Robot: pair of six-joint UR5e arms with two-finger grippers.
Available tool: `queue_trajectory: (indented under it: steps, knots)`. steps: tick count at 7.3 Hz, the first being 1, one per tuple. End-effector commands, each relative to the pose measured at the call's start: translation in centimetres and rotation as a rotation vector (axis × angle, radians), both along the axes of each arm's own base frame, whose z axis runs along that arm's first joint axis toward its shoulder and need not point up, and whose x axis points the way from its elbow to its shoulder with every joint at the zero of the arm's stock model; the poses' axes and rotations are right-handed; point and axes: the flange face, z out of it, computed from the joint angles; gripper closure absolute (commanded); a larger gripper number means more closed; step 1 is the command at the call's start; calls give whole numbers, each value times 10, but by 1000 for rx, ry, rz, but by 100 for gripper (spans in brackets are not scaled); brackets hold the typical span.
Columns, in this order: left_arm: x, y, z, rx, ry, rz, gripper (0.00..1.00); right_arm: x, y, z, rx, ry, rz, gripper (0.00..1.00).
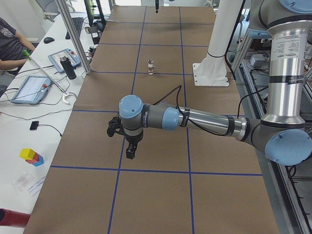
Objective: Assemble PPR valve and pipe with both arms
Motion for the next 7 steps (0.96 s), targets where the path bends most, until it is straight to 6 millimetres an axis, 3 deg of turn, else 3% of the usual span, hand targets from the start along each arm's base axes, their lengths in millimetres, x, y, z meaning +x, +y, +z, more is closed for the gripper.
queue_trajectory:
  steps: [1, 7]
  knots:
    - [0, 1, 1, -2, 0, 0, 0, 0, 0, -1, 1, 0, 1, 0]
    - [0, 0, -2, -14, 8, -18, 0, 0, 0, -2, 1, -2, 2, 0]
